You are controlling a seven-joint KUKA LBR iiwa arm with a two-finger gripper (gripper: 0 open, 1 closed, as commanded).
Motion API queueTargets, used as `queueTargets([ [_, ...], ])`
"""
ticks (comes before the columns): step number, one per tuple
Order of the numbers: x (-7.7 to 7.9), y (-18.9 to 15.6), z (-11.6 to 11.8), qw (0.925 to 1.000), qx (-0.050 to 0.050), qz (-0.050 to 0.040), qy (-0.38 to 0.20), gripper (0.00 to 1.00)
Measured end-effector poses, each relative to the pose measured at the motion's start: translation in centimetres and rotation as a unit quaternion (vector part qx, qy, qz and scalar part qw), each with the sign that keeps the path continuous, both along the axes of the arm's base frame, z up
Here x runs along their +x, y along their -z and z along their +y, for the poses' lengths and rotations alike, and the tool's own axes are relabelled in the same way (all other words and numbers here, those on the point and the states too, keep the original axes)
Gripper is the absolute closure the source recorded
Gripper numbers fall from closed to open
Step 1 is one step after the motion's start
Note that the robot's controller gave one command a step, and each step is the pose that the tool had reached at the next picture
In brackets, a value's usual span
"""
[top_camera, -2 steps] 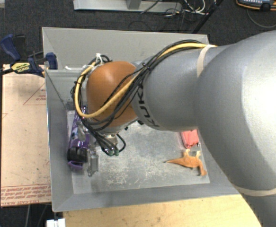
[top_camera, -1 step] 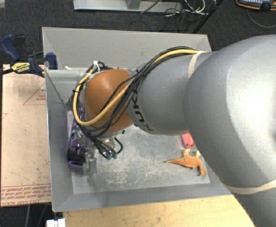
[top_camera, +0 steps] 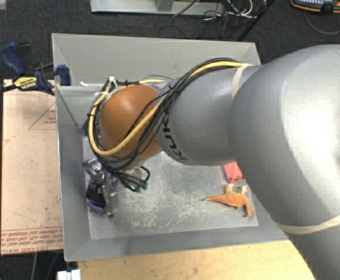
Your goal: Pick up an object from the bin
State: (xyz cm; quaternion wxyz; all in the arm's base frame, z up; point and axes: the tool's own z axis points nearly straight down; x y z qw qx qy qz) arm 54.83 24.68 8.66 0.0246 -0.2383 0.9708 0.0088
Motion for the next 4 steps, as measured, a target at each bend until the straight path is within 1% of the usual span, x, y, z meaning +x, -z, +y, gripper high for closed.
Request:
queueTargets([
  [1, 0.0, 0.0, 0.0, 1.0, 0.0, 0.0, 0.0, 1.0],
  [2, 3.4, 0.3, 0.2, 0.9961, 0.002, 0.0021, -0.089, 1.0],
  [4, 3.4, 0.4, 0.3, 0.9966, 0.003, 0.0026, -0.082, 1.0],
])
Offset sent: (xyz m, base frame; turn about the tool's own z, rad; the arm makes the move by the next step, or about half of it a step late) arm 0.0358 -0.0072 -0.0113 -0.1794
